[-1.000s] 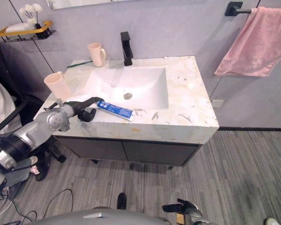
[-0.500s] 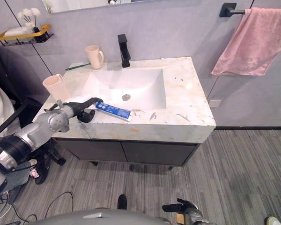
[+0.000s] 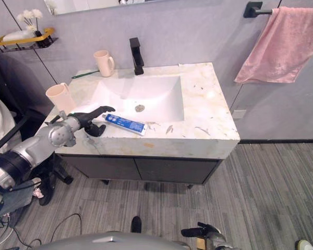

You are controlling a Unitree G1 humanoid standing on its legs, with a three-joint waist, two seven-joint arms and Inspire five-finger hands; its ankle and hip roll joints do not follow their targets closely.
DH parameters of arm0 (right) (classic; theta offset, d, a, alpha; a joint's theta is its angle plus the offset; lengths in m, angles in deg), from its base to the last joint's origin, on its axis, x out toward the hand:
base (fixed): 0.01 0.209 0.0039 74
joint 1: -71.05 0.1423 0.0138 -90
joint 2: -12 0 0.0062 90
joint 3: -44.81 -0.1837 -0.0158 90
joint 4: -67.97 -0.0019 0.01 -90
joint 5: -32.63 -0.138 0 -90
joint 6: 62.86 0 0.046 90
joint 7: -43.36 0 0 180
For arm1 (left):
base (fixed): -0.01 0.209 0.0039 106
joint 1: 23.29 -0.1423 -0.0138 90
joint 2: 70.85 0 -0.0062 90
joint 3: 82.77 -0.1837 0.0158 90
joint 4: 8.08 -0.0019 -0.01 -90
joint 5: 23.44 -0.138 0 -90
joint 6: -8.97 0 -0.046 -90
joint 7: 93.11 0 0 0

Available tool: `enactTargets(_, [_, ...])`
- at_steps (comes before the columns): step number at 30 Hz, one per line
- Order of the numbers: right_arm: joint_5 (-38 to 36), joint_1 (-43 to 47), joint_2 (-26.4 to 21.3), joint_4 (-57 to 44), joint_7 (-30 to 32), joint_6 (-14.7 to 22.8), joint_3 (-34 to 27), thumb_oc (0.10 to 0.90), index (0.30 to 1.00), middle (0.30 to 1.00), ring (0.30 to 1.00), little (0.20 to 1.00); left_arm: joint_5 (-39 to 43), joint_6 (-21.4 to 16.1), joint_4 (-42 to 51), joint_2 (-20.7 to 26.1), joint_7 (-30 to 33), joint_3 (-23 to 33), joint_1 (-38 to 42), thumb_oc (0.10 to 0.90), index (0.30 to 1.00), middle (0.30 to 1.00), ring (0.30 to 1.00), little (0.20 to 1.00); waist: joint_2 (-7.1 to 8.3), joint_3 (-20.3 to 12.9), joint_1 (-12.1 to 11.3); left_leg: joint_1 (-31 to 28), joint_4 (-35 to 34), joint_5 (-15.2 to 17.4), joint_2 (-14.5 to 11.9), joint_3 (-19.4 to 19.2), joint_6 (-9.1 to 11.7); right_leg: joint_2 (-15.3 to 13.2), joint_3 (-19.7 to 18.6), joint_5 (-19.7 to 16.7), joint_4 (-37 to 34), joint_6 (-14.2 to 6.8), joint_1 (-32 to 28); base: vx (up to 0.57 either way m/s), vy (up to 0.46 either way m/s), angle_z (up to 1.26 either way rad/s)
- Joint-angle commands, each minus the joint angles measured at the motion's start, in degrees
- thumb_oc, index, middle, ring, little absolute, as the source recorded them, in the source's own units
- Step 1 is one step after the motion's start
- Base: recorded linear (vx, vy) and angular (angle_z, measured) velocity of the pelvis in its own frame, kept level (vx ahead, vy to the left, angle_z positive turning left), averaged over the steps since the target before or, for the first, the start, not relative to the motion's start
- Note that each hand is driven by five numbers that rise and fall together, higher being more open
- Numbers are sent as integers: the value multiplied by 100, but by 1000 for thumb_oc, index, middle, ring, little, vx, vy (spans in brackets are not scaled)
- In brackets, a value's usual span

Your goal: Organize the bathroom.

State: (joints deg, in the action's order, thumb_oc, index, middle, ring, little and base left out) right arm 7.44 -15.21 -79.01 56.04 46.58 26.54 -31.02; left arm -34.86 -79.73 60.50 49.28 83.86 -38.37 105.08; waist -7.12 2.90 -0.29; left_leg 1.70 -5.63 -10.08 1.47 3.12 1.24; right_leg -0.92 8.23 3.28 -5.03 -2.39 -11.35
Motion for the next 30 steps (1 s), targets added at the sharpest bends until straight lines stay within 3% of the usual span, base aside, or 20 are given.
enactTargets(1, [-15, 207, 4, -72, 67, 137, 2, 800, 900, 900, 900, 900, -97, -204, -222, 182, 213, 705, 579, 800, 900, 900, 900, 900, 168, 3, -85, -244, 63, 460, 190, -72, -14, -85, 259, -514, 3, -117, 484, 0, 0, 0])
enactTargets(6, [26, 230, 27, -57, 30, 121, 25, 800, 900, 900, 900, 900, -597, -45, -153, 154, 131, 472, 647, 800, 900, 900, 900, 900, 189, -17, -83, -264, 63, 488, 206, -43, -33, -88, 252, -521, 3, -139, 499, 0, 0, 0])
enactTargets(15, [-29, 301, 43, -110, 21, 79, 100, 800, 900, 900, 900, 900, -311, 269, -157, 114, 291, 370, 784, 800, 900, 900, 900, 900, 176, -2, -55, -305, 63, 514, 194, -57, -39, -80, 199, -533, 3, -143, 504, 0, 0, 0])
enactTargets(17, [34, 251, 42, -39, -1, 106, 66, 800, 900, 900, 900, 900, -24, 3, -362, 28, 352, 542, 658, 800, 900, 900, 900, 900, 150, -6, -52, -279, 63, 488, 200, -66, -27, -87, 216, -542, 3, -148, 510, 5, 15, 0])
enactTargets(22, [79, 234, 31, -48, 24, 94, 76, 800, 900, 900, 900, 900, -344, -178, -478, -60, 615, 581, 513, 800, 900, 900, 900, 900, 162, 11, -54, -262, 63, 488, 218, -49, -35, -85, 243, -526, 3, -132, 507, 3, 6, 0])
enactTargets(30, [114, 220, 0, -86, 2, 109, 89, 800, 900, 900, 900, 900, -801, -232, -163, -31, 773, 418, 622, 800, 900, 900, 900, 900, 216, 12, -69, -270, 63, 508, 211, -13, -41, -83, 274, -509, 3, -133, 514, 0, 0, 0])
